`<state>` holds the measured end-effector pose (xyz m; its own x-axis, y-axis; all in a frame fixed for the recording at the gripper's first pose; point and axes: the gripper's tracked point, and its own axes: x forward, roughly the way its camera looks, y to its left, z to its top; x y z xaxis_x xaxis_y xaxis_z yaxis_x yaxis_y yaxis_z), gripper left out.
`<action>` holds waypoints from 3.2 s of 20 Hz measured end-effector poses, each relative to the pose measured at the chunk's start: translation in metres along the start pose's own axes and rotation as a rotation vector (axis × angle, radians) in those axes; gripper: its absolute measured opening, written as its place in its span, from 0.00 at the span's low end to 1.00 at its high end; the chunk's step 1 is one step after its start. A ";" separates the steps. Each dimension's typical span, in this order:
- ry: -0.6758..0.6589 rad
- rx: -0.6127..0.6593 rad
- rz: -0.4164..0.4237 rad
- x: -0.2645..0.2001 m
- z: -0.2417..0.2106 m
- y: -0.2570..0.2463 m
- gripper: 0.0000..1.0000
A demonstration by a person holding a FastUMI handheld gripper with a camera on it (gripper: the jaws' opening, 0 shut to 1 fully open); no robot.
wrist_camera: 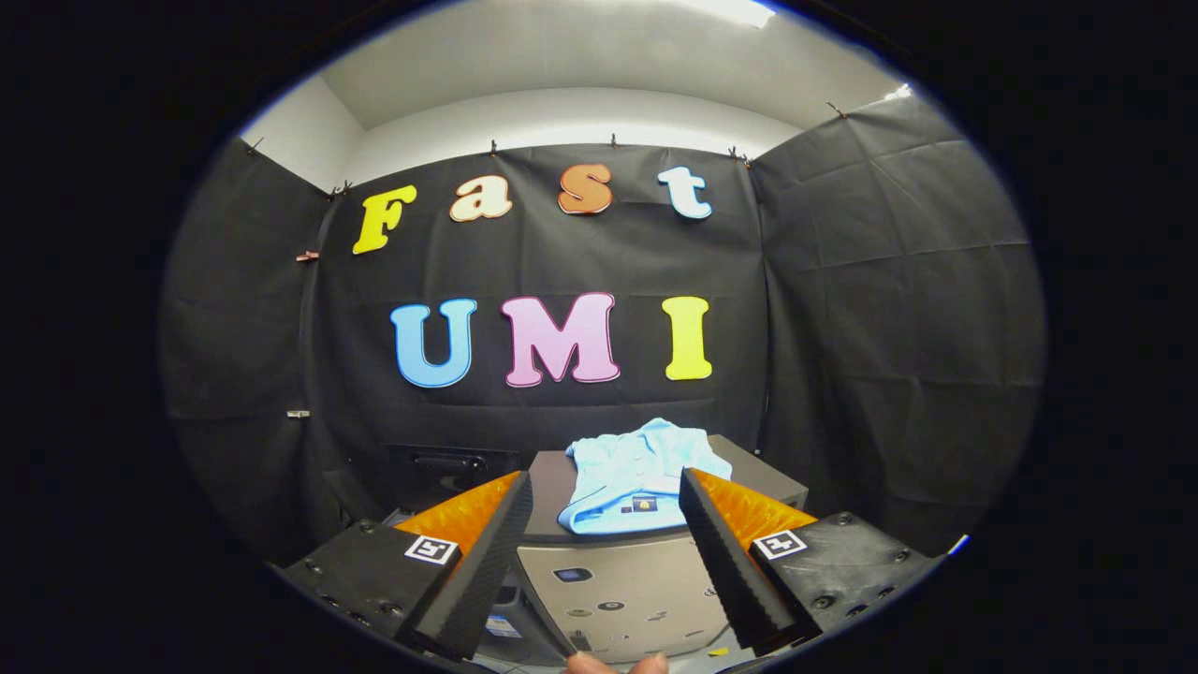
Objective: Put the clothes into the washing machine and then close the washing machine lid.
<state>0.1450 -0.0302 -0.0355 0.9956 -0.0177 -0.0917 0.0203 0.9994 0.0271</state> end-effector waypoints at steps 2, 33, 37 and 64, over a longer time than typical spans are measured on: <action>0.015 -0.003 0.019 0.019 0.002 0.003 0.99; 0.689 -0.041 -0.049 0.285 -0.147 -0.062 0.78; 0.645 0.052 -0.038 0.285 -0.136 -0.061 0.23; 0.555 0.118 0.307 0.252 -0.062 0.215 0.13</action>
<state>0.3943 0.1815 -0.1148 0.7630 0.3177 -0.5629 -0.2168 0.9462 0.2401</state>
